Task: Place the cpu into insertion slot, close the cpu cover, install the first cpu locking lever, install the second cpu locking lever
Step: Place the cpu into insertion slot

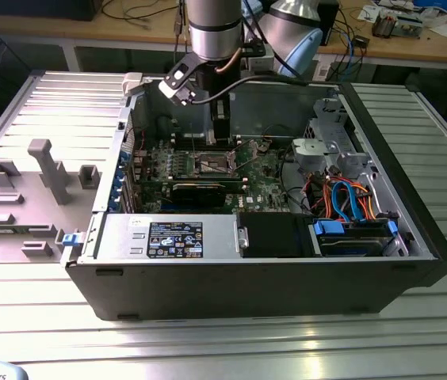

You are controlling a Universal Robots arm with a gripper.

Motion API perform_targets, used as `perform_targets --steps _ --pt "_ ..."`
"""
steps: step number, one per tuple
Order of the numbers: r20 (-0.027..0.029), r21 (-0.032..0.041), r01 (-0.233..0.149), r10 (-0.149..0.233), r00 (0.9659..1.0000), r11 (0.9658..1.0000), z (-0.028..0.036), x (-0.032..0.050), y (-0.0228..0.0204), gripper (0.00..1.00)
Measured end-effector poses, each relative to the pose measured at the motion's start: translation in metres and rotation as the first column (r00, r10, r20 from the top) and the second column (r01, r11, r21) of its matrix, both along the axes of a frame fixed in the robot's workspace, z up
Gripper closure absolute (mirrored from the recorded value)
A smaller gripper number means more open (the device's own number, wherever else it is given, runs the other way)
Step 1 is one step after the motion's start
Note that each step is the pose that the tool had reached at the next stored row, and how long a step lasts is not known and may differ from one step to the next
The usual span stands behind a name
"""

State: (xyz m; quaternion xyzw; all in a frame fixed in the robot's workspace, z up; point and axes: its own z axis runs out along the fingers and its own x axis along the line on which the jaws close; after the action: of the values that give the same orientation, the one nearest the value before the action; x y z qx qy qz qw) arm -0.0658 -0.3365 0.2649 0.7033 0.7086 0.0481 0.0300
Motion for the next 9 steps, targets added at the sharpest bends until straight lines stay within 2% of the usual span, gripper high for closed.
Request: perform_targets --steps 4,7,9 --pt "-0.0001 -0.0001 0.000 0.000 1.0000 1.0000 -0.0085 -0.0015 0.0000 0.46" --pt "0.0000 0.0000 0.004 -0.004 1.0000 1.0000 -0.0224 -0.0016 0.0000 0.46" --pt "-0.0001 -0.0001 0.005 -0.005 1.0000 1.0000 -0.0234 -0.0016 0.0000 0.46"
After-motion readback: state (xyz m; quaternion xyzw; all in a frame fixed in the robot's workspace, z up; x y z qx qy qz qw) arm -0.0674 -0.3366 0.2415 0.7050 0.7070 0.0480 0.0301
